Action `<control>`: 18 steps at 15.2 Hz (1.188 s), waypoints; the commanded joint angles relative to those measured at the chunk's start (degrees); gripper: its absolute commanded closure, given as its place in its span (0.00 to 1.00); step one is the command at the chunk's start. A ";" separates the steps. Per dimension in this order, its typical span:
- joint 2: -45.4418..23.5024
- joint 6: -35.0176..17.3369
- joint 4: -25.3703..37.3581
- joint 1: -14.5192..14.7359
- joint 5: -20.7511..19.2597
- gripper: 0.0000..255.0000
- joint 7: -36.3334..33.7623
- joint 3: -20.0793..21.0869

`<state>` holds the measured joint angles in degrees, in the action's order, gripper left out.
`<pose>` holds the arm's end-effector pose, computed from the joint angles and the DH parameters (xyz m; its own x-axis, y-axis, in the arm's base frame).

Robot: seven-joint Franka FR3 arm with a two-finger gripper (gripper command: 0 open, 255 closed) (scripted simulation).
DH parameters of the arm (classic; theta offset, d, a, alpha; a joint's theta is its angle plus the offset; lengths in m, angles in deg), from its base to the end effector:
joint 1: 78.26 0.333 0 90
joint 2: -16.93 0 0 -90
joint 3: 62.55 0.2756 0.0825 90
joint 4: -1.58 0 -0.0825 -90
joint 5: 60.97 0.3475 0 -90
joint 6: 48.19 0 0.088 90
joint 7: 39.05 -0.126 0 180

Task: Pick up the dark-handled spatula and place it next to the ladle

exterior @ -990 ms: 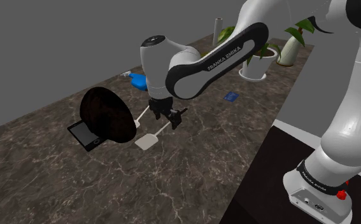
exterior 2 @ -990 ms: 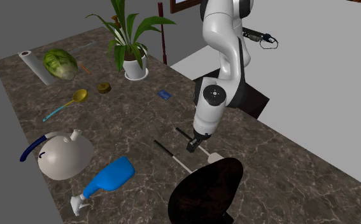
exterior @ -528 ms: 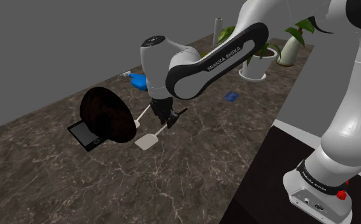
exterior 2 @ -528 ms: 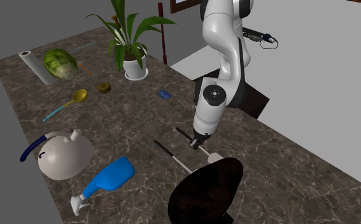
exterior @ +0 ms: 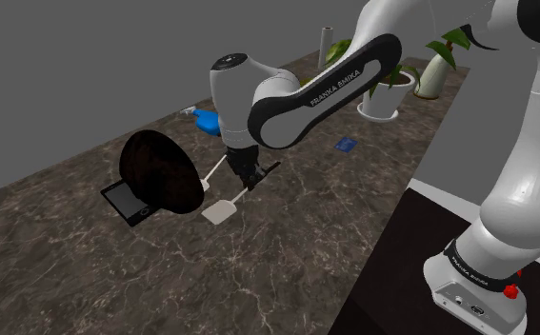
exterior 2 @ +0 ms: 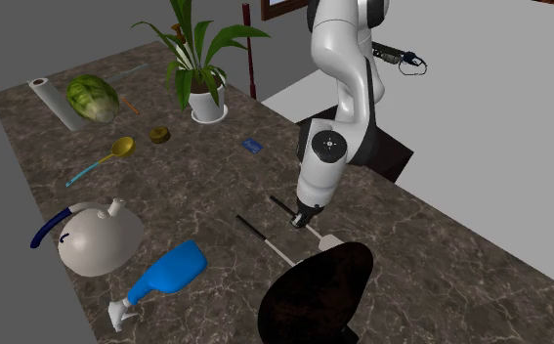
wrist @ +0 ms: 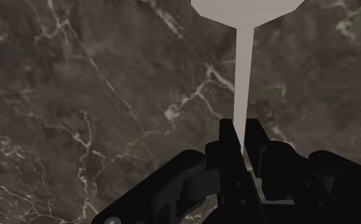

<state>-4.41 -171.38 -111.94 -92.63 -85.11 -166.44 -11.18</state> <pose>0.4627 0.3050 0.3031 0.2057 -0.9764 0.0665 -0.9785 -0.2061 0.0000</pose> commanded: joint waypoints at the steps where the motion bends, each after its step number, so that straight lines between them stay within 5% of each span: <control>1: 0.49 0.53 0.23 -0.26 0.53 1.00 0.36 0.33; 18: 7.61 10.70 6.41 -3.63 8.15 1.00 5.81 4.26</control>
<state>2.73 -161.32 -105.89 -96.04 -77.44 -160.96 -7.13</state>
